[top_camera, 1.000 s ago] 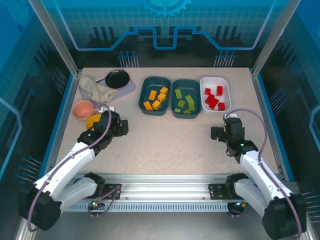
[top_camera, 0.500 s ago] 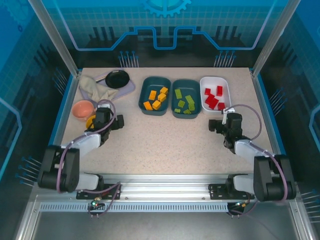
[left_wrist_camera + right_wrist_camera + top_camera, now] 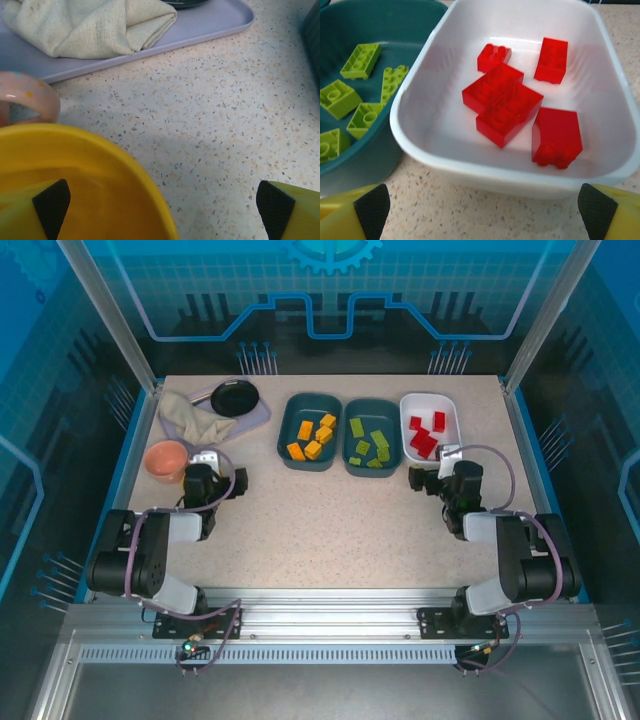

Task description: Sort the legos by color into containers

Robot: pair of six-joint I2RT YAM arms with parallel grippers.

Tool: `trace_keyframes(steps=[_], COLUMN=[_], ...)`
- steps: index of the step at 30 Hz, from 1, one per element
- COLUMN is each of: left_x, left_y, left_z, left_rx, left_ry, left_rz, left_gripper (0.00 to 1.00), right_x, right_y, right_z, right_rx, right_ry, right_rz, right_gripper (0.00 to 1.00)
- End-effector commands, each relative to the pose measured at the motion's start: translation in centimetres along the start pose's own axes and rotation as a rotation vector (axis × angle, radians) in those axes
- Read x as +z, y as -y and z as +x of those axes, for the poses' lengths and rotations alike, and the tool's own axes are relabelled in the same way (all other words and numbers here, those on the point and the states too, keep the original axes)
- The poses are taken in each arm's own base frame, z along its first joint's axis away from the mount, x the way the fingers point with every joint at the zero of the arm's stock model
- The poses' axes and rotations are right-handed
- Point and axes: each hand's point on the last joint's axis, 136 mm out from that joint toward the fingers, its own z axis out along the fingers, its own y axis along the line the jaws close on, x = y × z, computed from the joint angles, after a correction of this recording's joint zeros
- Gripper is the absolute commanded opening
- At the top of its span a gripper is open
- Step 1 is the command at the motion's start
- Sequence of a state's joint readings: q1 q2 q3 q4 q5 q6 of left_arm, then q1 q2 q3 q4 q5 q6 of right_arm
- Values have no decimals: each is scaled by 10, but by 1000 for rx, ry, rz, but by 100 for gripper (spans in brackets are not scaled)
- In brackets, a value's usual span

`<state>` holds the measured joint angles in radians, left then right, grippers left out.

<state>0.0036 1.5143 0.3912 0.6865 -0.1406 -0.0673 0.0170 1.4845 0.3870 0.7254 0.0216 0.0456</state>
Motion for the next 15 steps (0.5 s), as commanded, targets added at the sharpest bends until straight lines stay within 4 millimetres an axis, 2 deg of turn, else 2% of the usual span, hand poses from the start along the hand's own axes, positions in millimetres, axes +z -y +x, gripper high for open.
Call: trace_keyframes(steps=[1,7,15], left_x=[-2,0,0], left_y=[9,16,16], left_z=[-33,-33,-33], left_rx=[24,50,50], left_ry=[124,116,116], left_rz=[34,67,66], left_gripper=[99,99,99], right_x=[2,4,5], right_y=[1,1,-3], right_z=[-22,-22,-23], right_rx=[-34,-54,-70], right_ry=[87,69,68], right_rz=[23,67,63], right_gripper=[100,100,100])
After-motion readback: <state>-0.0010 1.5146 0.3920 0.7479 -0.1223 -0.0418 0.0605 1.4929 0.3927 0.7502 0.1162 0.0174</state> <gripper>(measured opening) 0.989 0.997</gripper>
